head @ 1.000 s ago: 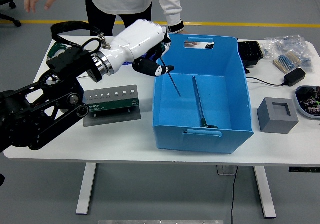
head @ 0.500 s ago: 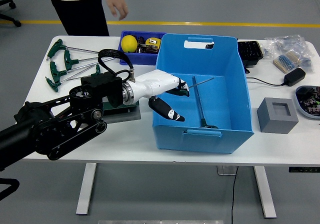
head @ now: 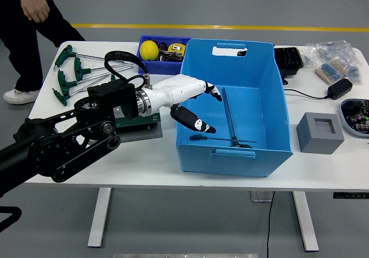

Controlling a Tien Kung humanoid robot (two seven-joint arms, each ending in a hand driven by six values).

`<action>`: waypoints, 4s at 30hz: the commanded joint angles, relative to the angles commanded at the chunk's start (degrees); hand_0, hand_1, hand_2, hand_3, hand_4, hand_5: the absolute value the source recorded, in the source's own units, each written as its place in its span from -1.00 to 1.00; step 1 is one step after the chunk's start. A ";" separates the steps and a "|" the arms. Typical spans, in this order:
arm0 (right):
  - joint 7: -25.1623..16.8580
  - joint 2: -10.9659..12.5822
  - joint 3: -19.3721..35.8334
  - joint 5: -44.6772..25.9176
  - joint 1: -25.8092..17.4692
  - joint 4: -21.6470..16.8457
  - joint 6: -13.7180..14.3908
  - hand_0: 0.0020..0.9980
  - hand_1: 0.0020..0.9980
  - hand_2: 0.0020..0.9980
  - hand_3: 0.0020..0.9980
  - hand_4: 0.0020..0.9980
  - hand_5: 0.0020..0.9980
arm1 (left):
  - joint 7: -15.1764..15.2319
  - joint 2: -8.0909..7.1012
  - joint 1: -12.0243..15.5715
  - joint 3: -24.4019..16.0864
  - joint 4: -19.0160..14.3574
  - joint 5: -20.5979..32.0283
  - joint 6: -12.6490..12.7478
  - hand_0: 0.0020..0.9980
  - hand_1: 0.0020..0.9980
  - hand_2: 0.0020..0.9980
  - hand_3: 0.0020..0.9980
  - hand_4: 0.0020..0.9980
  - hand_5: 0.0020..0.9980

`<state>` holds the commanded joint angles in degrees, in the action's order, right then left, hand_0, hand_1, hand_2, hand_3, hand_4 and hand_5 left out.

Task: Lift tool from toolbox,place it in box,lift tool from toolbox,place it in box

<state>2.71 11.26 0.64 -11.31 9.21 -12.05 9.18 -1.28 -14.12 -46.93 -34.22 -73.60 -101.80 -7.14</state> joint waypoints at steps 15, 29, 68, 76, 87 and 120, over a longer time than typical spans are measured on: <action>-0.34 0.00 0.23 -0.36 0.04 -0.01 -0.02 0.47 0.47 0.55 0.20 0.69 0.48 | 16.37 1.67 11.63 -17.32 -0.11 23.88 16.55 0.55 0.68 0.82 0.52 0.84 0.19; -0.83 -0.06 0.45 -0.59 -0.12 -0.03 0.12 0.47 0.46 0.54 0.20 0.69 0.47 | 14.89 1.90 23.41 -30.85 1.72 57.44 10.72 0.42 0.43 0.59 0.44 0.85 0.57; -0.65 -0.78 0.20 0.67 -0.32 -0.01 0.46 0.47 0.44 0.53 0.19 0.67 0.46 | 1.49 10.33 42.86 -62.47 -6.73 45.27 4.03 0.37 0.41 0.59 0.43 0.86 0.57; -0.76 -0.63 0.07 0.41 0.23 -0.06 0.50 0.46 0.44 0.53 0.19 0.67 0.46 | 0.93 9.99 42.26 -60.82 -7.48 45.54 3.32 0.43 0.46 0.63 0.45 0.85 0.56; -0.81 -0.64 0.14 0.77 1.21 -0.09 0.41 0.46 0.43 0.53 0.19 0.67 0.46 | 1.01 9.15 43.30 -60.61 -8.24 45.22 2.66 0.44 0.45 0.64 0.48 0.86 0.59; -0.89 -0.08 0.13 0.40 1.14 -0.40 0.36 0.46 0.43 0.53 0.19 0.67 0.46 | 2.90 8.64 43.80 -59.28 -10.10 41.70 1.95 0.46 0.46 0.65 0.53 0.89 0.65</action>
<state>1.81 11.18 0.77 -10.90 10.35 -12.45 9.54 1.61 -5.48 -3.13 -93.49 -83.70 -60.09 -5.18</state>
